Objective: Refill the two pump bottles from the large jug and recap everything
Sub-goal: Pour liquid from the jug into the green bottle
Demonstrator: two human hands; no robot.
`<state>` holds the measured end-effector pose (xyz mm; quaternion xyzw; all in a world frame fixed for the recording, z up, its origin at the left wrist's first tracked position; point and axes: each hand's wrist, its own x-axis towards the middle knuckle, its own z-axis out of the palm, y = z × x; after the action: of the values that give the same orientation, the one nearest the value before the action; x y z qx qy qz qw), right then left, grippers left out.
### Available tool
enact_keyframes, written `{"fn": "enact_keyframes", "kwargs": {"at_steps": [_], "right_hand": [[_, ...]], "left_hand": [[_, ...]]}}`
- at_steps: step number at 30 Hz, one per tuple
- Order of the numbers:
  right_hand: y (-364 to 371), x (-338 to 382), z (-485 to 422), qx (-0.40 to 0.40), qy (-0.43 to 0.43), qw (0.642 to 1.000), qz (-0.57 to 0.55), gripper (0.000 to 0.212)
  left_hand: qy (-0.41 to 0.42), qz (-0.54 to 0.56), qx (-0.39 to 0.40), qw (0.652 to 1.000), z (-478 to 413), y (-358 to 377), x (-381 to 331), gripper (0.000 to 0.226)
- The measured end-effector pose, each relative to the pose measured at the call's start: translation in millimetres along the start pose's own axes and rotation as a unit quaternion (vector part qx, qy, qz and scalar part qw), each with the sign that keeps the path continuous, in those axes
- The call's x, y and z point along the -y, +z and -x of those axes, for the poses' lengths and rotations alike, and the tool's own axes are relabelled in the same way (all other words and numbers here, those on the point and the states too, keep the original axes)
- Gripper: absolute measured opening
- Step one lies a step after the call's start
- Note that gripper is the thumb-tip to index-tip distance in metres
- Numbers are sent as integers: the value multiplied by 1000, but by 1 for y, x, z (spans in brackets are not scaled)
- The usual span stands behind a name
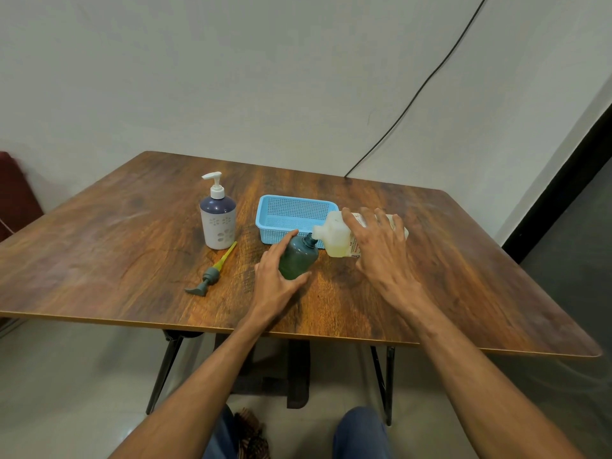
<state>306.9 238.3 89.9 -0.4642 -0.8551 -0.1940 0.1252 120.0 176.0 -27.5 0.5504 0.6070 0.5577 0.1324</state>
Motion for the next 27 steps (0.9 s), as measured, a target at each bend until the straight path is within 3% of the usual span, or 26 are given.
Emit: {"fn": "enact_keyframes", "kwargs": {"at_steps": [27], "right_hand": [[-2,1,-1,-3,-3,1000,8,100]], "left_hand": [[0,10,4,1000,0,-2,0,90]]}}
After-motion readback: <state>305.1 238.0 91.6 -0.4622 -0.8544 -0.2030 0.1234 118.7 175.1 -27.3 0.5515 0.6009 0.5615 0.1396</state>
